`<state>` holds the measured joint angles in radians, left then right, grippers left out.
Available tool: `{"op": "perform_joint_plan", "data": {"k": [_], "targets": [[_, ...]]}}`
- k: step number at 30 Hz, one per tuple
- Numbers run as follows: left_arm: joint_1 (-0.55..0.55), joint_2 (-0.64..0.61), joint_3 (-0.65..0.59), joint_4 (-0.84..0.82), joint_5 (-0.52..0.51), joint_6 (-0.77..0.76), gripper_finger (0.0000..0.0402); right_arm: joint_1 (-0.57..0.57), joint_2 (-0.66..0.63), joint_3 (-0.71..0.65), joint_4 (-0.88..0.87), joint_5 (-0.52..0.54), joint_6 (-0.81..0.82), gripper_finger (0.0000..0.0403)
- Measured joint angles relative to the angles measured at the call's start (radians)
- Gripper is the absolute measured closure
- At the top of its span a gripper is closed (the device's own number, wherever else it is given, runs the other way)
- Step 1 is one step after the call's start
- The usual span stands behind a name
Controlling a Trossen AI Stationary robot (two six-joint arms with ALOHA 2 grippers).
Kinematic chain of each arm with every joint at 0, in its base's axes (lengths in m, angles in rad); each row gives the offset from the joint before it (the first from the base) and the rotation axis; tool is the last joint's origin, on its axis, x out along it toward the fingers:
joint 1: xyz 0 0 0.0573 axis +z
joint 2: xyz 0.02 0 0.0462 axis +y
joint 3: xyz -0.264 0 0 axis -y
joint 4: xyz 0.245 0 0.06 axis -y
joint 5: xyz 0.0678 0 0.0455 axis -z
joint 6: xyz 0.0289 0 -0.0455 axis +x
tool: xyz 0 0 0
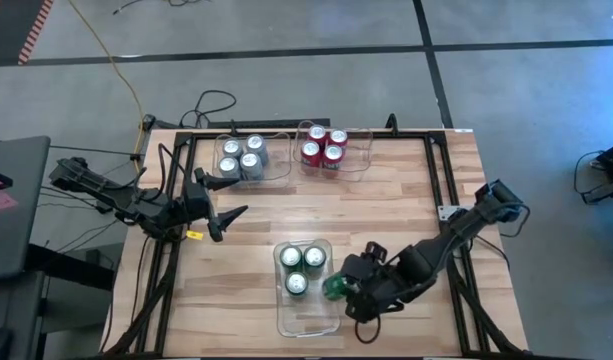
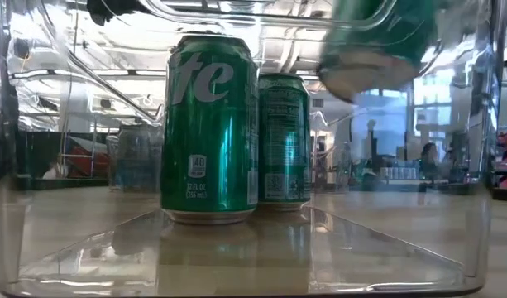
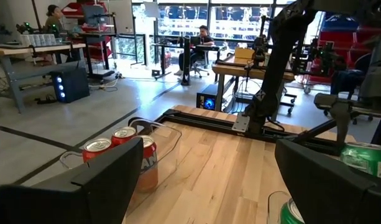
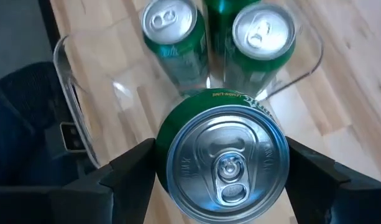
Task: Sort soda cans
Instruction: Put the green soda can into the bottom transparent bin
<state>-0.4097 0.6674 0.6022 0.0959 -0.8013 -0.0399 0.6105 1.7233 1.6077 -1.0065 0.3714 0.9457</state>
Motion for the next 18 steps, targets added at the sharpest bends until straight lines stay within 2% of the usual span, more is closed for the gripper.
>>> {"op": "perform_joint_plan", "data": {"k": [9, 15, 18], "targets": [[0.000, 0.000, 0.000, 0.000, 0.000, 0.001, 0.0041, -0.042, 0.000, 0.000, 0.016, 0.000, -0.059, 0.0097], [0.000, 0.000, 0.000, 0.000, 0.000, 0.000, 0.0041, -0.051, 0.013, -0.002, 0.161, -0.005, -0.129, 0.0097], [0.000, 0.000, 0.000, -0.001, 0.000, 0.001, 0.0041, -0.043, 0.036, -0.002, 0.161, -0.011, -0.139, 0.0097]]}}
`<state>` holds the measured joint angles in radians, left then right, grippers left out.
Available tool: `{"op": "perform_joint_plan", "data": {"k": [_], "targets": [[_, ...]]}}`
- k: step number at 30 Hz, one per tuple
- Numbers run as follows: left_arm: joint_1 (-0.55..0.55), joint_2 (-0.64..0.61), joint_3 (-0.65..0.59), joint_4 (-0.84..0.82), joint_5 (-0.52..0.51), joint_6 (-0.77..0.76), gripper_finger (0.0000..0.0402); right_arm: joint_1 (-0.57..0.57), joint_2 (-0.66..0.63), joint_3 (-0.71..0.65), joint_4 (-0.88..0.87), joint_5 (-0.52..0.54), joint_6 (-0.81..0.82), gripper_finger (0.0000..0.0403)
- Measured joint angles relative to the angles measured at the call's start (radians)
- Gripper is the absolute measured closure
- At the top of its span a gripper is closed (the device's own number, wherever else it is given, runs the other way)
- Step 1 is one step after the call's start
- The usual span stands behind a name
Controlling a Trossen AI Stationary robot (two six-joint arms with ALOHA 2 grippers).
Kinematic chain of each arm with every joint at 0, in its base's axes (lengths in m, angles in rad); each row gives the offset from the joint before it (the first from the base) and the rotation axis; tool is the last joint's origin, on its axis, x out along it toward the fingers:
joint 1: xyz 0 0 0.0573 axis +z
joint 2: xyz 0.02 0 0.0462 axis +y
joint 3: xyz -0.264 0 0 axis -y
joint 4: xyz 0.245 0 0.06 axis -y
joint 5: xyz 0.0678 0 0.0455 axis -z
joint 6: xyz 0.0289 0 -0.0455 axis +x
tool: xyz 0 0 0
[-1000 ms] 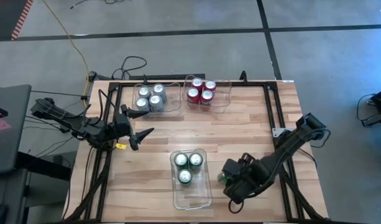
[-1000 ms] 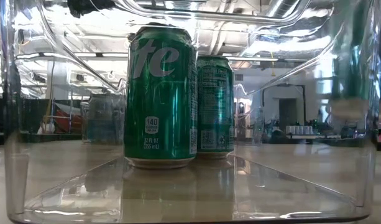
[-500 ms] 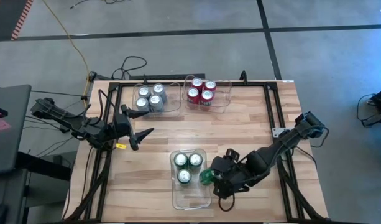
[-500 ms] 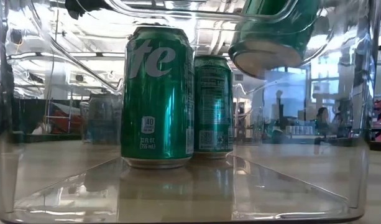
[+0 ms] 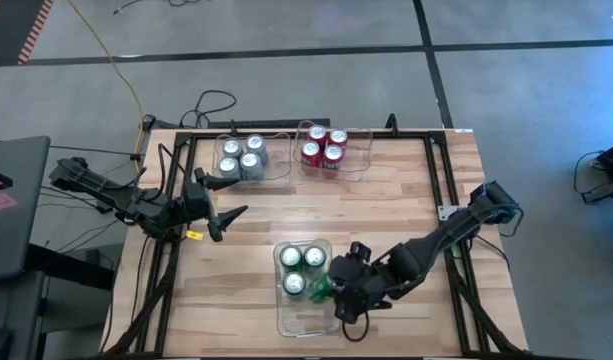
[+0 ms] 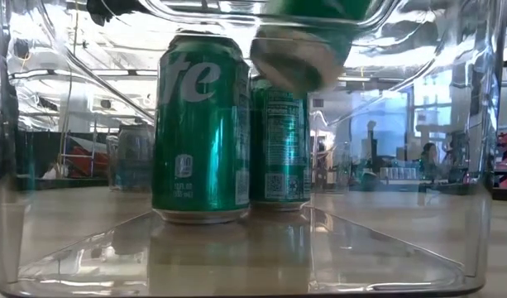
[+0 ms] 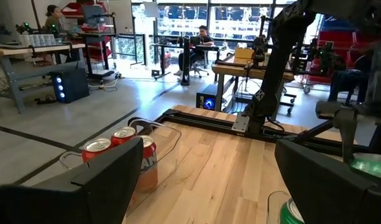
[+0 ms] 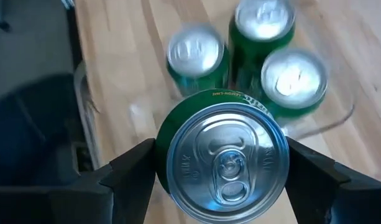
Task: Sort soda cans
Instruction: Put the green soda can into the bottom transparent bin
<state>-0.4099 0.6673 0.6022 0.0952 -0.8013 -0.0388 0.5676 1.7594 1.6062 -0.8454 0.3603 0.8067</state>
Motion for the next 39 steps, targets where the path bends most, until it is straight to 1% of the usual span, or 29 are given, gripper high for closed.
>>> {"op": "perform_joint_plan", "data": {"k": [4, 11, 16, 20, 31, 39], "targets": [[0.000, 0.000, 0.000, -0.001, 0.000, 0.000, 0.0041, -0.006, 0.054, 0.000, -0.042, -0.032, 0.018, 0.0097], [0.000, 0.000, 0.000, -0.001, 0.000, 0.001, 0.0041, -0.029, 0.162, 0.004, -0.008, -0.022, 0.033, 0.0097], [0.000, 0.000, 0.000, -0.002, 0.000, 0.001, 0.0041, -0.040, 0.235, 0.069, -0.056, -0.017, 0.037, 0.0097], [0.000, 0.000, 0.000, -0.003, 0.000, 0.001, 0.0041, -0.038, 0.270, 0.109, -0.052, -0.016, -0.020, 0.0095], [0.000, 0.000, 0.000, -0.021, 0.000, -0.008, 0.0041, -0.040, 0.276, 0.106, -0.030, -0.066, -0.026, 0.0038], [0.000, 0.000, 0.000, -0.026, 0.000, -0.011, 0.0041, -0.061, 0.228, 0.106, -0.048, -0.057, 0.008, 0.0029]]}}
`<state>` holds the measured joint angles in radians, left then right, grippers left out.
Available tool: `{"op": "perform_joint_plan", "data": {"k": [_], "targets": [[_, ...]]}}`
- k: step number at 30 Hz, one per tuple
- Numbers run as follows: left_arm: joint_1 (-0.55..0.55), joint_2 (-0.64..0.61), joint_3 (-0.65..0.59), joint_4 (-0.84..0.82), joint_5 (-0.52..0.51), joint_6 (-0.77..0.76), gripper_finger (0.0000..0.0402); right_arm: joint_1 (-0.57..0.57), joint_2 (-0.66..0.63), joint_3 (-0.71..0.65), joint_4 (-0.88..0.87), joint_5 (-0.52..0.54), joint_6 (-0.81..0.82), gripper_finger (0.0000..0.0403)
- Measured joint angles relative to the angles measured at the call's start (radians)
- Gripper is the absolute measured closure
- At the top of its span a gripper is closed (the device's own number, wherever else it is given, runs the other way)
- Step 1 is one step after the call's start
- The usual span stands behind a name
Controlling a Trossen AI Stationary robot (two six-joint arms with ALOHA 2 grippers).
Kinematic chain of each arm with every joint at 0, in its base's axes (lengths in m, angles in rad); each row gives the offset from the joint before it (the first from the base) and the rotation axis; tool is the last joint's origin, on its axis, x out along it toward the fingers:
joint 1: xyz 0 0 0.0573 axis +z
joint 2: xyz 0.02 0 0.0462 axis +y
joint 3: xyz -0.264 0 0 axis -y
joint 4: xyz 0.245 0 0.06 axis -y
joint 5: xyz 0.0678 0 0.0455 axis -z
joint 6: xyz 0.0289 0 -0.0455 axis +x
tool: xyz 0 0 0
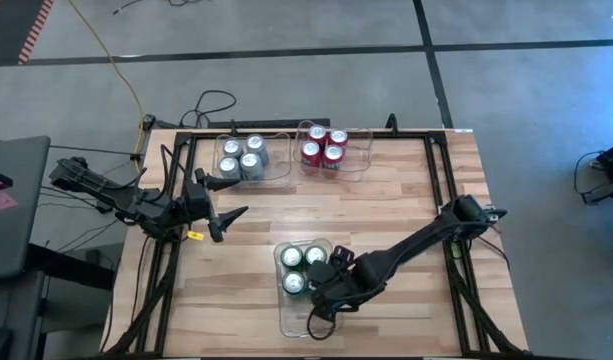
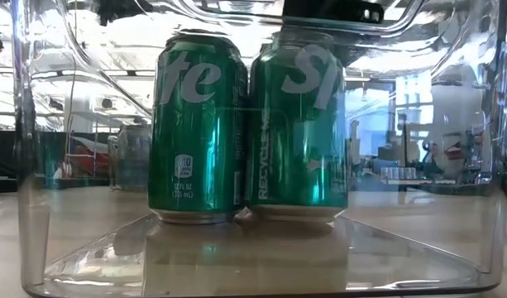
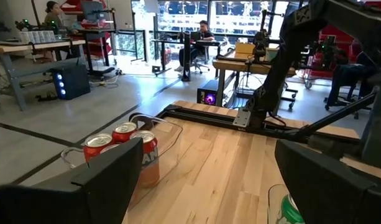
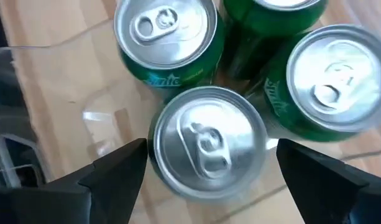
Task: Sort soda cans
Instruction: Put the green soda can into the bottom transparent bin, then move the top left transparent bin to the top left of the table
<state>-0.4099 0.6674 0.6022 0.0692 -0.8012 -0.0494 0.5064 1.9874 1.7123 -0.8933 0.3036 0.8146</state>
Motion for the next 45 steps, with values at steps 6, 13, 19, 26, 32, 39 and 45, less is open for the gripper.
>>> {"op": "perform_joint_plan", "data": {"k": [6, 13, 19, 26, 32, 39, 45], "targets": [[0.000, -0.001, 0.000, 0.001, 0.000, 0.011, 0.0041, 0.032, -0.079, 0.001, 0.000, 0.135, 0.000, 0.0029], [0.000, 0.000, 0.000, -0.013, 0.000, 0.047, 0.0041, 0.104, -0.174, 0.002, -0.072, 0.396, 0.025, 0.0032], [0.000, 0.000, 0.000, -0.013, 0.000, 0.030, 0.0041, 0.118, -0.230, 0.002, -0.318, 0.533, 0.132, 0.0054], [0.000, 0.010, 0.000, -0.033, 0.001, 0.002, 0.0041, -0.004, -0.266, 0.002, -0.580, 0.531, 0.227, 0.0089], [0.049, 0.030, 0.000, -0.083, 0.002, 0.006, 0.0041, -0.211, -0.276, 0.001, -0.559, 0.410, 0.037, 0.0093], [0.140, 0.033, 0.000, -0.165, 0.000, -0.064, 0.0041, -0.503, -0.275, 0.001, -0.475, 0.313, -0.172, 0.0093], [0.188, 0.032, 0.000, -0.230, 0.000, -0.099, 0.0041, -0.737, -0.275, -0.008, -0.403, 0.212, -0.262, 0.0093]]}}
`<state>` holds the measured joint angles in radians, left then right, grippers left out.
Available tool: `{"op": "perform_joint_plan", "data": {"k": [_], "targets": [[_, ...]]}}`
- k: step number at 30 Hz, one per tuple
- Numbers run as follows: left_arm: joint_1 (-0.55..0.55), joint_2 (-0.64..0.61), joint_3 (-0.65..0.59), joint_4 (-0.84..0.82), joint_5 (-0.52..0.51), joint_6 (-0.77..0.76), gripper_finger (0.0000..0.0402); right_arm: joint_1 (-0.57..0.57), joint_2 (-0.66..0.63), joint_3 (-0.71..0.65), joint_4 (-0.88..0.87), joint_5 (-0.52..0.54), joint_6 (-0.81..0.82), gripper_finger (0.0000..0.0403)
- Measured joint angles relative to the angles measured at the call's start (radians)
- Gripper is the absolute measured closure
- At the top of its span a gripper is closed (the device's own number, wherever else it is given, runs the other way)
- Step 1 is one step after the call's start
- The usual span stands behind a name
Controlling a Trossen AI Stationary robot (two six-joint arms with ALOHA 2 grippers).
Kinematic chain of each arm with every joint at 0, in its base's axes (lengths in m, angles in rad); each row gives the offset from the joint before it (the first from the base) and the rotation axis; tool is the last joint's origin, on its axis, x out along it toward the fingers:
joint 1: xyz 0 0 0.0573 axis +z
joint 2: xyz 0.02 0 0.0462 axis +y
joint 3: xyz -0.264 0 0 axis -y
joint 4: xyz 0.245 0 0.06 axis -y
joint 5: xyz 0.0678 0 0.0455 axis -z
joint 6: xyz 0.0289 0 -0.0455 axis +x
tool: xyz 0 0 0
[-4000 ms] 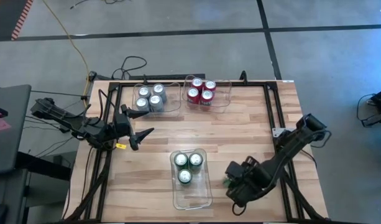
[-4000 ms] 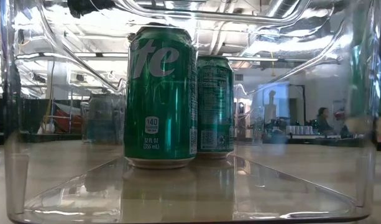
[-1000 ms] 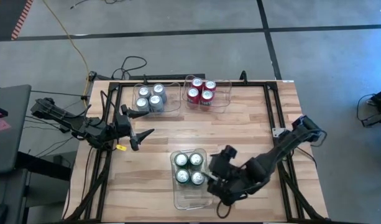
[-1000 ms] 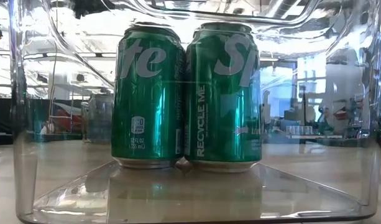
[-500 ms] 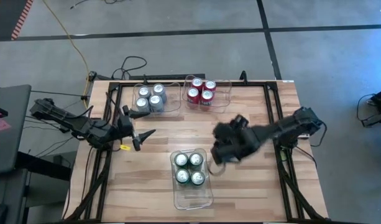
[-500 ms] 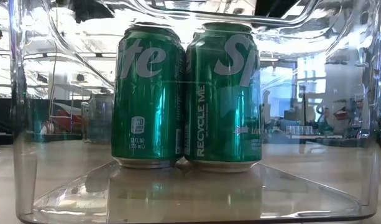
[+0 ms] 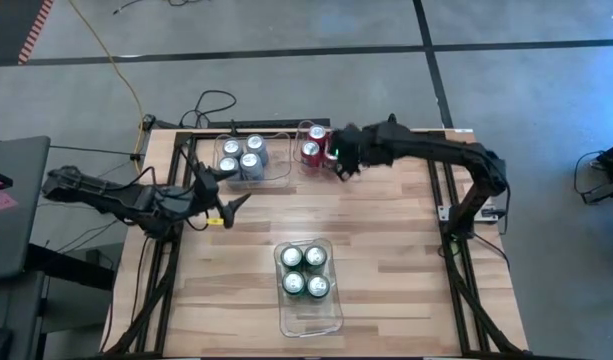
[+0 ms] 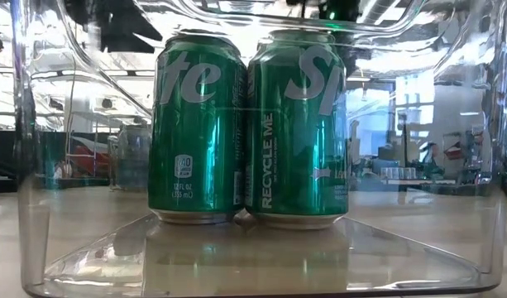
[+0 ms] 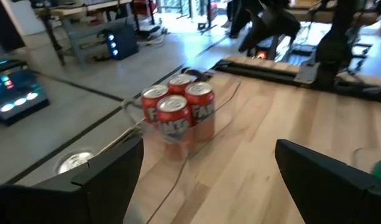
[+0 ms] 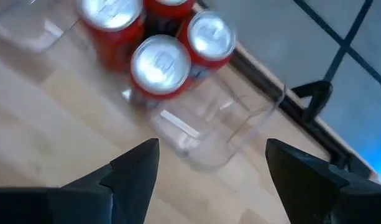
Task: Sort soda cans
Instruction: Move the top left transparent bin to the top left of the table
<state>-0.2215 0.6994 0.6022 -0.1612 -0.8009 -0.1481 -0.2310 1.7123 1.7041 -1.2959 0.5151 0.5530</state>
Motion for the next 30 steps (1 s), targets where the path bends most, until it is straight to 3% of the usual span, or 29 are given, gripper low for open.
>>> {"op": "perform_joint_plan", "data": {"k": [6, 12, 18, 24, 28, 30], "targets": [[0.068, 0.000, 0.000, -0.133, 0.000, -0.081, 0.0041, -0.152, 0.000, -0.099, 0.194, -0.158, -0.173, 0.0093], [0.160, 0.032, -0.005, -0.198, 0.036, -0.096, 0.0041, -0.182, 0.002, -0.206, 0.482, -0.321, -0.446, 0.0093], [0.231, 0.177, -0.035, 0.021, 0.056, 0.103, 0.0054, -0.145, 0.001, -0.225, 0.562, -0.324, -0.583, 0.0093], [0.319, 0.398, -0.033, 0.354, 0.220, 0.333, 0.0063, -0.160, 0.001, -0.225, 0.607, -0.330, -0.688, 0.0093], [0.398, 0.507, 0.007, 0.353, 0.239, 0.325, 0.0063, -0.228, 0.000, -0.225, 0.619, -0.395, -0.734, 0.0093], [0.440, 0.552, 0.020, 0.352, 0.331, 0.296, 0.0063, -0.272, 0.000, -0.232, 0.648, -0.485, -0.732, 0.0093]]}}
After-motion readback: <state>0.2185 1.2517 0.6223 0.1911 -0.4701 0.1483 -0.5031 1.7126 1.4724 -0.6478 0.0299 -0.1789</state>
